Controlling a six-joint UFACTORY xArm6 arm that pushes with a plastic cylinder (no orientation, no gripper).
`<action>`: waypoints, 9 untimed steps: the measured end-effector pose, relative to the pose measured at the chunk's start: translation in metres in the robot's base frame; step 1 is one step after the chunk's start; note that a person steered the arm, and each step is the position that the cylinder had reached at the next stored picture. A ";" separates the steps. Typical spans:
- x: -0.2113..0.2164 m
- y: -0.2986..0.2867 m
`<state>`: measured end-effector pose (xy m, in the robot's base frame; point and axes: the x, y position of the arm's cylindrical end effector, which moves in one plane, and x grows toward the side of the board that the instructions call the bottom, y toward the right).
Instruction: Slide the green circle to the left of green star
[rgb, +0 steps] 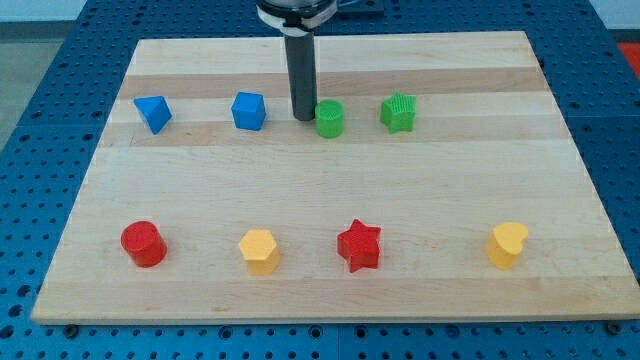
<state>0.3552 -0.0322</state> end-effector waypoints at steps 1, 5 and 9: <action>0.000 0.011; 0.002 0.009; -0.078 0.028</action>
